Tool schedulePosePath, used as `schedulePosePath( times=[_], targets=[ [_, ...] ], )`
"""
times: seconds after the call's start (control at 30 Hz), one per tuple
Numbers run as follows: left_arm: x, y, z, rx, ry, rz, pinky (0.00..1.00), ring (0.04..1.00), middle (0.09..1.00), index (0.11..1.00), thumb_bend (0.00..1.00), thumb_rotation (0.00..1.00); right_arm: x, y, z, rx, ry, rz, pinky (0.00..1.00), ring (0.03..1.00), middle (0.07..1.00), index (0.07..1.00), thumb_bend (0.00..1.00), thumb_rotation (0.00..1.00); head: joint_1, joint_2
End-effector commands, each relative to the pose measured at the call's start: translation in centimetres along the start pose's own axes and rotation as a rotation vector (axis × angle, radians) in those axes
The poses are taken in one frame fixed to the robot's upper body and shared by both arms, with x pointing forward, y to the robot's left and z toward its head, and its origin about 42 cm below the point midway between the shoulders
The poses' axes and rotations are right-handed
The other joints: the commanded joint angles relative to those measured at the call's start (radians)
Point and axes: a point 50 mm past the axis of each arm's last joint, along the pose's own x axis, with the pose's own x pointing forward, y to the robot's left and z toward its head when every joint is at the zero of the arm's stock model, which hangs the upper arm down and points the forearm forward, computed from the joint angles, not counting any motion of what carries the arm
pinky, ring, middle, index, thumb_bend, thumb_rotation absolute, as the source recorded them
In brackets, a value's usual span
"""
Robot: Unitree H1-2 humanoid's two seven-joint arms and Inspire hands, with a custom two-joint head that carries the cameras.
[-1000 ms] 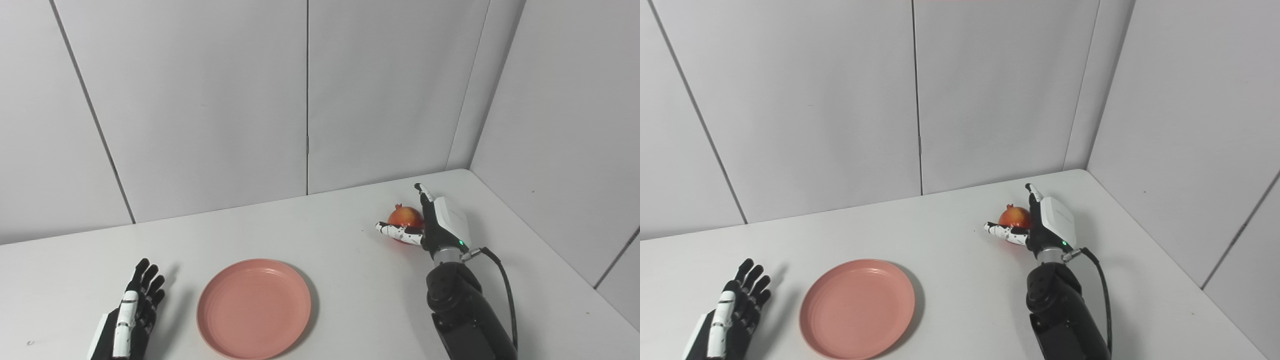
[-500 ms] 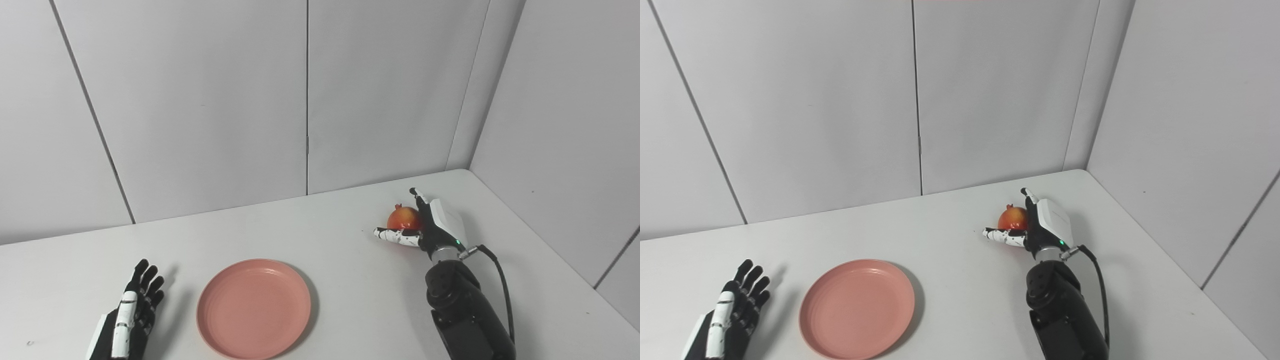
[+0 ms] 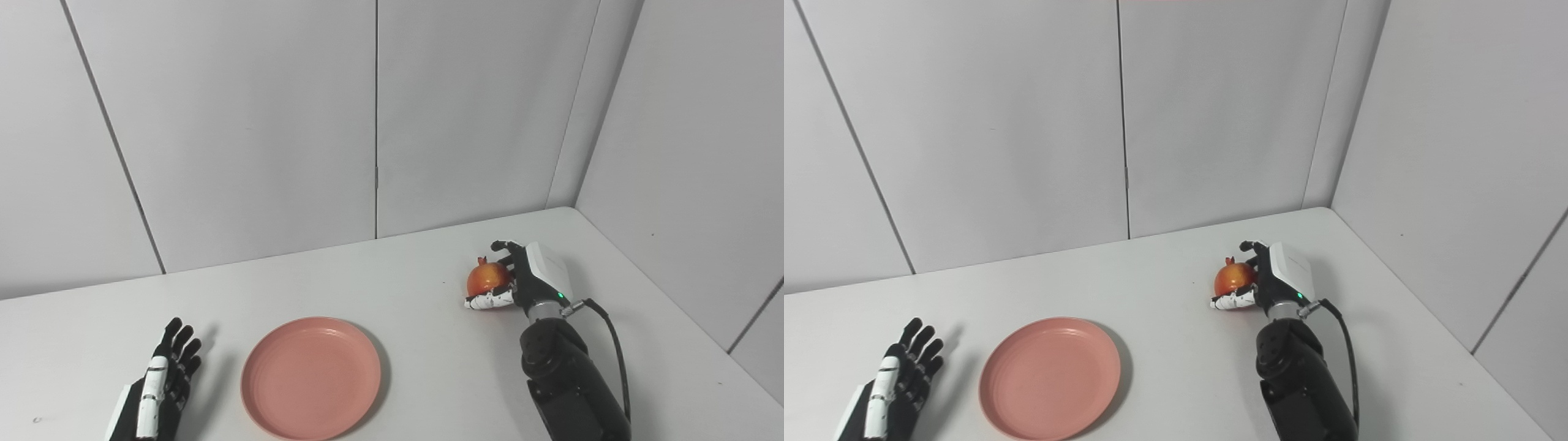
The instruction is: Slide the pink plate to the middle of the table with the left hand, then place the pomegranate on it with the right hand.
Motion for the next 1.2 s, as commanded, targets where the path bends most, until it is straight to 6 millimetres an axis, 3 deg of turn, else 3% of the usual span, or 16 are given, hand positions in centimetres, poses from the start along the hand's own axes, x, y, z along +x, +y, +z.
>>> schedulePosePath(
  times=[0.0,0.03,0.07,0.1,0.17,0.4,0.73,0.83,0.93,1.17],
  targets=[
    [-0.3,0.0,-0.3,-0.014,0.019,0.005,1.00,0.977,0.986,0.980,0.32,1.00,1.3,-2.3,1.2,-0.017,-0.058,-0.091,0.53,0.596,0.649,0.632,0.82,0.01,0.000,0.002],
    [-0.2,0.0,-0.3,-0.015,0.019,0.003,1.00,0.979,0.988,0.982,0.31,1.00,1.4,-2.3,1.2,-0.020,-0.059,-0.092,0.51,0.566,0.613,0.549,0.64,0.08,0.000,0.002],
    [-0.2,0.0,-0.3,-0.015,0.019,0.003,1.00,0.980,0.989,0.982,0.31,1.00,1.4,-2.3,1.1,-0.023,-0.059,-0.094,0.51,0.559,0.604,0.528,0.60,0.10,0.001,0.002],
    [-0.2,0.0,-0.3,-0.015,0.020,0.003,1.00,0.980,0.989,0.983,0.31,1.00,1.5,-2.3,1.1,-0.025,-0.060,-0.096,0.47,0.535,0.543,0.502,0.56,0.04,0.001,0.002],
    [-0.2,-0.1,-0.3,-0.011,0.019,0.007,1.00,0.978,0.987,0.982,0.31,1.00,1.5,-2.3,1.0,-0.030,-0.063,-0.099,0.44,0.514,0.508,0.488,0.53,0.01,0.001,0.003],
    [-0.2,-0.1,-0.5,-0.023,0.022,0.005,1.00,0.979,0.987,0.980,0.32,1.00,1.5,-2.8,1.3,-0.025,-0.067,-0.109,0.37,0.454,0.480,0.490,0.53,0.00,0.008,0.002],
    [-0.1,-0.4,-0.7,-0.020,0.022,0.009,1.00,0.974,0.982,0.973,0.33,1.00,0.5,-4.3,2.8,0.017,-0.132,-0.167,0.40,0.497,0.508,0.479,0.53,0.00,0.031,-0.004],
    [-0.1,-0.7,-0.9,-0.023,0.020,0.008,1.00,0.975,0.982,0.971,0.33,1.00,-0.2,-4.9,3.9,0.033,-0.185,-0.187,0.44,0.534,0.530,0.464,0.52,0.00,0.049,-0.005],
    [0.0,-1.1,-1.0,-0.023,0.016,0.007,1.00,0.976,0.984,0.973,0.33,1.00,-0.9,-5.3,5.3,0.043,-0.235,-0.198,0.39,0.476,0.485,0.493,0.53,0.00,0.071,-0.003],
    [-0.3,-1.9,-0.9,-0.015,0.013,0.020,0.99,0.960,0.963,0.945,0.36,1.00,-3.0,-5.4,8.8,0.049,-0.355,-0.199,0.36,0.443,0.463,0.511,0.53,0.00,0.122,0.004]
  ],
)
